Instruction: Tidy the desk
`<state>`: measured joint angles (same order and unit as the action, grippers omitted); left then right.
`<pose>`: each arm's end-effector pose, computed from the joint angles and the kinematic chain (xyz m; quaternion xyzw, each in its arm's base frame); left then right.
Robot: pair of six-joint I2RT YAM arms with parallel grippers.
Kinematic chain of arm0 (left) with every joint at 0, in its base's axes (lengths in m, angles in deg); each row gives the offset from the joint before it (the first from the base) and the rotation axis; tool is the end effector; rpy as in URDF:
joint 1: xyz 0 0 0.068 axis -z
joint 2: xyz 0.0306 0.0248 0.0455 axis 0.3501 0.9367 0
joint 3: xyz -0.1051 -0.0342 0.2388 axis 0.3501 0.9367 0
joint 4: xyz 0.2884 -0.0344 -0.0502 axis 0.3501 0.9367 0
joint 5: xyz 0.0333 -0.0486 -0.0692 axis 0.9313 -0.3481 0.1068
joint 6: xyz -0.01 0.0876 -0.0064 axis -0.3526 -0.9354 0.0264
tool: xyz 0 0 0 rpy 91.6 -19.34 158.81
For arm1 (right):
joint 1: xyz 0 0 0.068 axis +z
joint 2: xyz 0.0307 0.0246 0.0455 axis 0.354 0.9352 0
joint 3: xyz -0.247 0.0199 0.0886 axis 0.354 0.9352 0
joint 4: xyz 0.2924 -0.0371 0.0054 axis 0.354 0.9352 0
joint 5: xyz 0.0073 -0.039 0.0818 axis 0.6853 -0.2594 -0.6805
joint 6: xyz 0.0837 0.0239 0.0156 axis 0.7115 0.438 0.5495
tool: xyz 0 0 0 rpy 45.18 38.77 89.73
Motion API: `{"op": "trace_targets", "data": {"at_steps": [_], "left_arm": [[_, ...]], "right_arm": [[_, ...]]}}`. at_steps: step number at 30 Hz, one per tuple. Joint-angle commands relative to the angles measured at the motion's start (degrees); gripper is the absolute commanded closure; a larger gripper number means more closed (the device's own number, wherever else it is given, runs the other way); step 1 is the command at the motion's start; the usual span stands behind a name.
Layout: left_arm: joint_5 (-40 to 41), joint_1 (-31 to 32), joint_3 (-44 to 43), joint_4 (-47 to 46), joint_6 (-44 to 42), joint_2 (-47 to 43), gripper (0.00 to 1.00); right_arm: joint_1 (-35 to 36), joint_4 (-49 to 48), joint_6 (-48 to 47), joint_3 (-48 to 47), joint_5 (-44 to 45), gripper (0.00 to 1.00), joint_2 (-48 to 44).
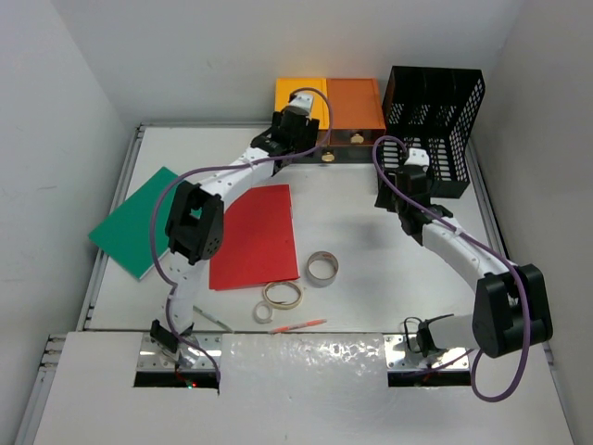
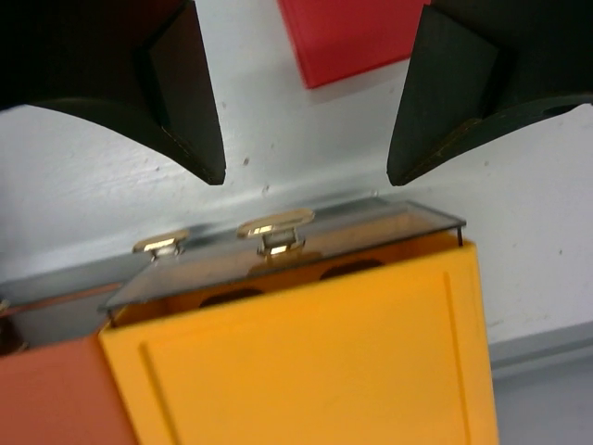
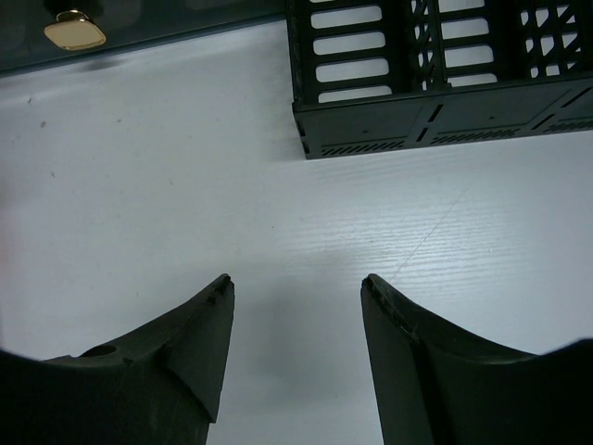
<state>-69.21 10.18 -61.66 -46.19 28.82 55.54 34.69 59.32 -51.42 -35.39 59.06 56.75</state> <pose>0.5122 -0.2737 0.2226 0.1239 0.8554 -0.0011 0.5030 0.3517 0.0628 0.1795 0.1596 0.8590 0.0305 0.4854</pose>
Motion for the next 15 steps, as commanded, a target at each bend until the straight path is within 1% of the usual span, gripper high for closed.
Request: {"op": "trace_targets", "data": {"at_steps": [1, 10, 13, 15], "left_arm": [[1.12, -0.09, -3.97, -4.96, 3.17, 2.34, 0.31], [1.39, -0.09, -10.91, -3.29, 6.6, 8.67, 0.3], [2.09, -0.09, -11.1, -5.39, 5.9, 9.2, 0.32], [4.18, 0.0, -11.27, -6.98, 5.28, 9.9, 0.34]], "right_arm": [[-0.07, -3.04, -0.01, 0.06, 0.37, 0.44, -0.35], [-0.07, -2.69, -1.76, -0.38, 0.81, 0.44, -1.05], [0.02, -2.69, -2.47, -0.21, 0.81, 0.44, -1.4], [-0.07, -2.77, -2.64, 0.06, 0.81, 0.45, -1.58]]}}
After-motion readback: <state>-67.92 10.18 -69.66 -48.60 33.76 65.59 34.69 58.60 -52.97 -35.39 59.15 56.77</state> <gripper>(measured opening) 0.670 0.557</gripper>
